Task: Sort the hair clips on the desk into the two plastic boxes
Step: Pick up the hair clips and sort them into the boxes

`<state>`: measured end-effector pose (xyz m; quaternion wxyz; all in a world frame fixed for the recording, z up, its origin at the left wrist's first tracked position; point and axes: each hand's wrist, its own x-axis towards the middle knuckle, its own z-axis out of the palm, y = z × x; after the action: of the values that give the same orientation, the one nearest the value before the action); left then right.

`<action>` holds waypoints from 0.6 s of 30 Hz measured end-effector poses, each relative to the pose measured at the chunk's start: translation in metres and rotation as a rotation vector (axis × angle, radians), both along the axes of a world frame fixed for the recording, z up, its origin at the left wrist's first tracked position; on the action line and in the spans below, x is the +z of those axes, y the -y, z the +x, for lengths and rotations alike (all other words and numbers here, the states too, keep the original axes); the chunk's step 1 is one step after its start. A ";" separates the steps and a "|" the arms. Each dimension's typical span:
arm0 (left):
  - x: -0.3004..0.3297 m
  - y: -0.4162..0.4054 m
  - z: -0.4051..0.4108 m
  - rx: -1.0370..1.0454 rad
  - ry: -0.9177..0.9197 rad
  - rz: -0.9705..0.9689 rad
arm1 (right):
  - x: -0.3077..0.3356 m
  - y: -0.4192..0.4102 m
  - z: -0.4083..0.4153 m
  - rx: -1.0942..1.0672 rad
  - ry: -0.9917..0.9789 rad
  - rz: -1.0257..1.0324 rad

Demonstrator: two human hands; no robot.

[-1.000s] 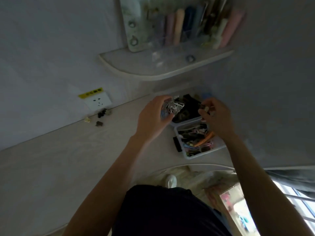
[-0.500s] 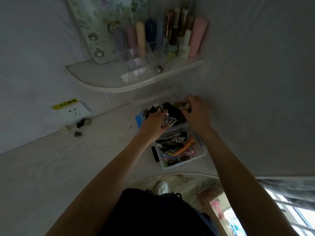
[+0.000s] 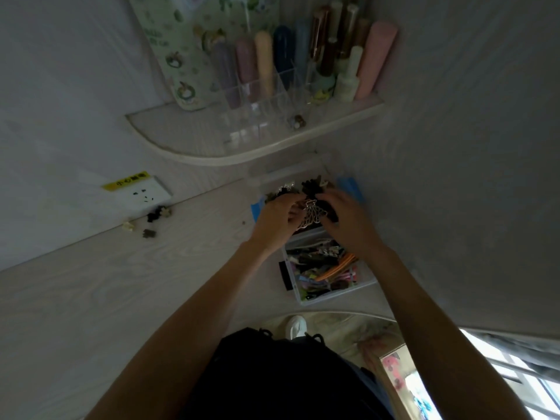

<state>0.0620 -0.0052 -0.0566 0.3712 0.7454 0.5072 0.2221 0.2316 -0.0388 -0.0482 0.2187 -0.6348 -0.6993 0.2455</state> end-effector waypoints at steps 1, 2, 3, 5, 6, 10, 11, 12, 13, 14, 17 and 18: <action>0.000 0.001 -0.006 0.010 -0.010 0.076 | -0.004 0.003 -0.004 0.068 0.014 -0.028; -0.002 0.002 -0.014 0.019 -0.055 0.178 | -0.008 0.003 -0.007 0.111 0.029 -0.044; -0.005 0.002 -0.023 0.029 -0.104 0.275 | -0.010 0.001 -0.010 0.121 0.030 -0.043; -0.012 -0.001 -0.039 0.006 -0.195 0.352 | -0.009 -0.005 -0.014 0.073 -0.002 -0.044; -0.016 -0.002 -0.045 -0.030 -0.245 0.335 | -0.006 -0.009 -0.016 0.041 -0.001 -0.049; -0.028 -0.003 -0.054 -0.106 -0.380 0.258 | 0.003 -0.028 -0.015 -0.002 0.068 -0.120; -0.029 -0.003 -0.053 -0.097 -0.388 0.253 | 0.006 -0.033 -0.013 0.020 0.048 -0.150; -0.030 -0.003 -0.053 -0.089 -0.392 0.250 | 0.008 -0.036 -0.010 0.037 0.011 -0.173; -0.031 -0.002 -0.053 -0.083 -0.393 0.249 | 0.012 -0.037 -0.006 0.030 -0.030 -0.164; -0.032 -0.002 -0.053 -0.078 -0.386 0.243 | 0.014 -0.037 -0.002 -0.009 -0.064 -0.123; -0.031 -0.001 -0.053 -0.074 -0.342 0.221 | 0.015 -0.026 0.005 -0.140 -0.024 0.138; -0.031 -0.001 -0.052 -0.073 -0.335 0.222 | 0.013 -0.021 0.004 -0.142 0.006 0.192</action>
<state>0.0095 -0.0038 -0.0872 0.2052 0.8261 0.5068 0.1359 0.2355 -0.0178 -0.0354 0.2931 -0.6596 -0.6735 0.1596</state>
